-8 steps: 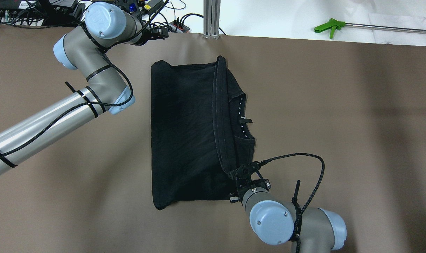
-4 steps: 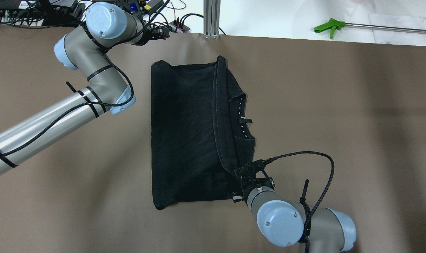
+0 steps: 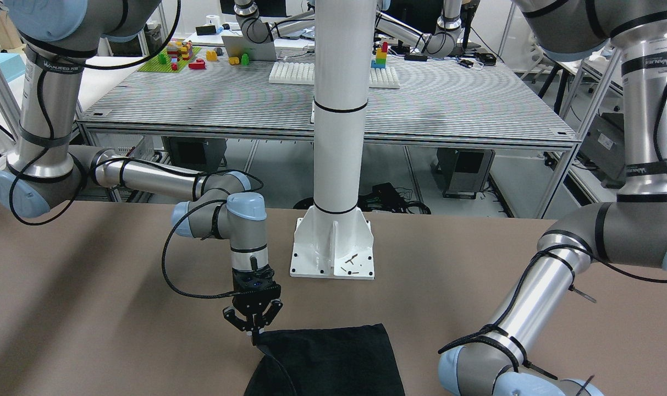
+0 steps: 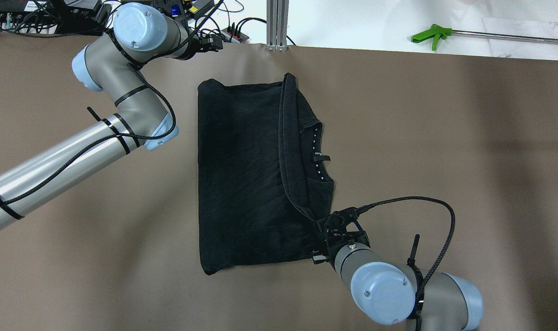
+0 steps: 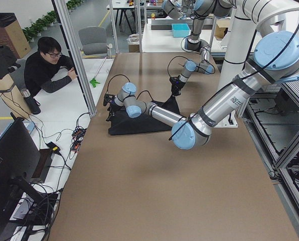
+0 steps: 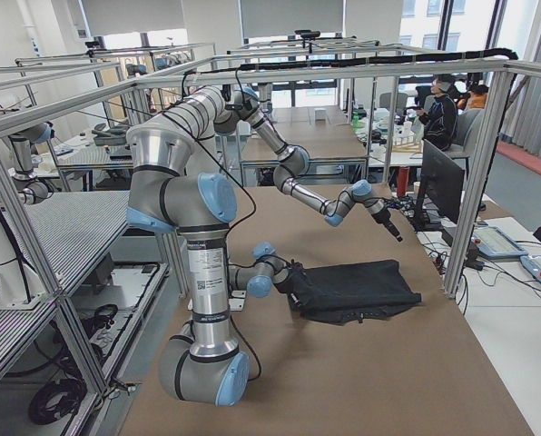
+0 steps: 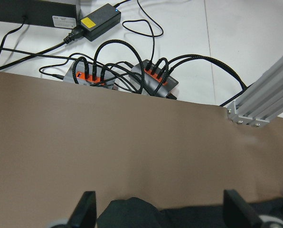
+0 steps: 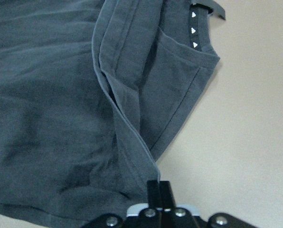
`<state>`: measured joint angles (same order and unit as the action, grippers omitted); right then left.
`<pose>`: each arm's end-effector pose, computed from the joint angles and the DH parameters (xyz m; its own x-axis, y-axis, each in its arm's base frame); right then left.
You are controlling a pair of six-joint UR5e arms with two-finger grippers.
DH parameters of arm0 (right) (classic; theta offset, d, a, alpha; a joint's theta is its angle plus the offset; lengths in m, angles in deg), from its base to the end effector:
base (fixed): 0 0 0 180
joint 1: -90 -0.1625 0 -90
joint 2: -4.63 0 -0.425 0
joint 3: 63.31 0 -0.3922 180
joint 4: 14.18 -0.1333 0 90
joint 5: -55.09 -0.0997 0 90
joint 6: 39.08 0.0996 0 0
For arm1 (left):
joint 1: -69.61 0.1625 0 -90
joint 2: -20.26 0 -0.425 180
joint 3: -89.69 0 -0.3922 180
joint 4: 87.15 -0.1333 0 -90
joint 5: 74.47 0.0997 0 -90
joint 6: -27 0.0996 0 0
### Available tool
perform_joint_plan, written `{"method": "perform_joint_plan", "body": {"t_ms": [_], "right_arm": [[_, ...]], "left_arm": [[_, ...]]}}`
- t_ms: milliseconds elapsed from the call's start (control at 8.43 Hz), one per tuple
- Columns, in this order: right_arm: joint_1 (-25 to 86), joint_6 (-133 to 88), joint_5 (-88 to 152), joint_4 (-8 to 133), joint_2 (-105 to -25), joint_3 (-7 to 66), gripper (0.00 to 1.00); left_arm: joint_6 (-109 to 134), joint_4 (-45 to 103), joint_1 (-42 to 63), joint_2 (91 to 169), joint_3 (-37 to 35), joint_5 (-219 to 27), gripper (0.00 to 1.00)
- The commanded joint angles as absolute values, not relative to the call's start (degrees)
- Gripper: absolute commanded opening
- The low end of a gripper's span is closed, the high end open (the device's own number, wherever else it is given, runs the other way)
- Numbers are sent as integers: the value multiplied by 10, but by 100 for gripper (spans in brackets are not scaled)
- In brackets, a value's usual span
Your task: Fold clothes
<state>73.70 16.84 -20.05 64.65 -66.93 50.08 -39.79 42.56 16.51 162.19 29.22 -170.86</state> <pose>-0.4963 -0.3106 0.2824 0.7406 -0.3477 0.5750 -0.0638 0.8154 0.5753 0.4014 -0.7382 0.2333 0.5481 -0.0776 -0.8328 0.5654 0.7681 0.3005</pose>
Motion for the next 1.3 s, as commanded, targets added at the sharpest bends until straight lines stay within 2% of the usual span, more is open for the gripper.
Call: {"method": "perform_joint_plan", "body": {"t_ms": [0, 474, 712, 830, 949, 1068, 1186], "right_arm": [[735, 169, -201, 645, -683, 516, 0], [733, 171, -209, 646, -701, 530, 0], [663, 237, -401, 594, -724, 531, 0], [657, 413, -472, 456, -776, 529, 0], [656, 553, -486, 247, -844, 515, 0], [656, 614, -518, 90, -915, 495, 0], [654, 653, -527, 26, -936, 474, 0]], "left_arm": [[-398, 427, 167, 1623, 291, -1708, 94], [-399, 427, 168, 1622, 287, -1708, 94], [-397, 427, 168, 1621, 287, -1708, 94], [-397, 427, 168, 1619, 286, -1708, 94], [-398, 427, 168, 1618, 283, -1708, 94], [-398, 428, 168, 1617, 283, -1708, 94], [-399, 428, 169, 1614, 273, -1708, 94]]}}
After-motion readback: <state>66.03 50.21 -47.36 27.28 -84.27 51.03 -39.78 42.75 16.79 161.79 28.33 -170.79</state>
